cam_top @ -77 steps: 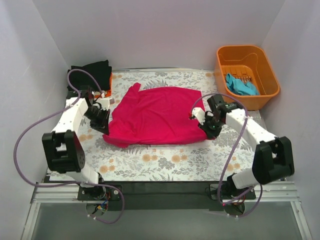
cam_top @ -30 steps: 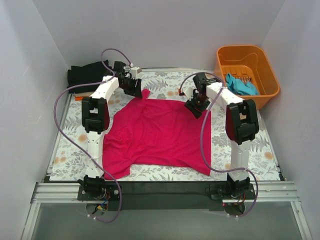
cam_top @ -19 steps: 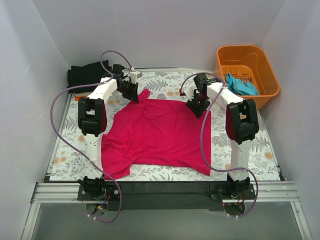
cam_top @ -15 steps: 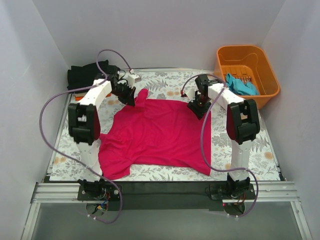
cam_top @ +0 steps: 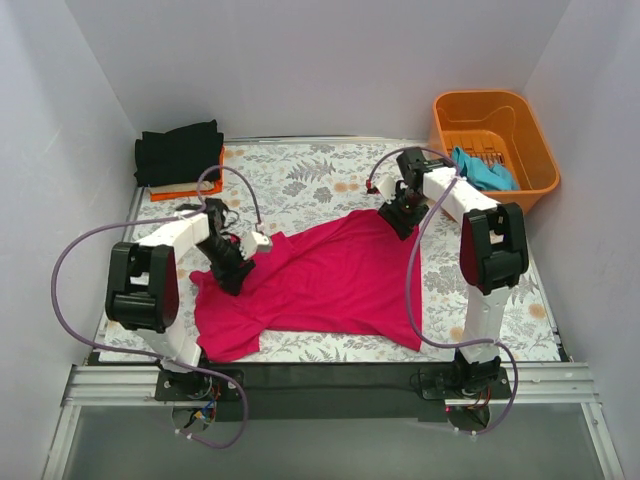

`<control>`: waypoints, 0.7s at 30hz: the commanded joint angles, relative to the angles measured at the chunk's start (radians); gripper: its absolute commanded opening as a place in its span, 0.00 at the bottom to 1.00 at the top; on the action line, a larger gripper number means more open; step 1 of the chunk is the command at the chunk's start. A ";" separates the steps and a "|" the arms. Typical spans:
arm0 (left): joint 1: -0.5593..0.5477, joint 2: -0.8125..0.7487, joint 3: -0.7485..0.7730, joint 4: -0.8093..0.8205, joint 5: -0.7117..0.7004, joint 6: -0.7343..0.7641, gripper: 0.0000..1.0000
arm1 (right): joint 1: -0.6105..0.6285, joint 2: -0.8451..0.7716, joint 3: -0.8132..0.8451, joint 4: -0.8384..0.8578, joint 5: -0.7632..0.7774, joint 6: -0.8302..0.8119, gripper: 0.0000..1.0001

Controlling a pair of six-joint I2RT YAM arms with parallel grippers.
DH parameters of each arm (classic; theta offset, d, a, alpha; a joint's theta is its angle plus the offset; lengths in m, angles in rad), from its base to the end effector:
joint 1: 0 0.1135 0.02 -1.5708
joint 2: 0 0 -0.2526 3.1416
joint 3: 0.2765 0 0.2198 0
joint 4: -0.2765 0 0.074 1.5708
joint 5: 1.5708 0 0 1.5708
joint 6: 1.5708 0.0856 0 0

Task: Fold and stack the t-shirts
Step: Fold the tshirt

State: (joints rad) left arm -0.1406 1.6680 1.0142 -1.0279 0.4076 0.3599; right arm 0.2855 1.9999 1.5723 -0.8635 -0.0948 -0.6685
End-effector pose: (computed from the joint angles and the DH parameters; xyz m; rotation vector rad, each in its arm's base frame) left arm 0.2249 -0.0661 0.1323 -0.7122 -2.9259 0.6369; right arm 0.3684 0.1166 0.1571 -1.3248 2.5220 0.0563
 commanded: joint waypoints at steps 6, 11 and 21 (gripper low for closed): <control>0.177 0.090 0.461 -0.043 0.237 -0.204 0.44 | -0.020 -0.064 0.043 -0.006 0.007 -0.085 0.54; 0.154 0.234 0.592 -0.087 0.255 -0.317 0.45 | -0.058 0.000 0.127 -0.014 -0.006 -0.100 0.55; 0.116 0.242 0.425 -0.047 0.102 -0.375 0.35 | -0.068 0.019 0.138 -0.019 -0.003 -0.102 0.55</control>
State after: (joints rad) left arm -0.0147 1.9629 1.4956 -1.0714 0.5564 -0.0059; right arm 0.2165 2.0037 1.6794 -0.8673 -0.0959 -0.7631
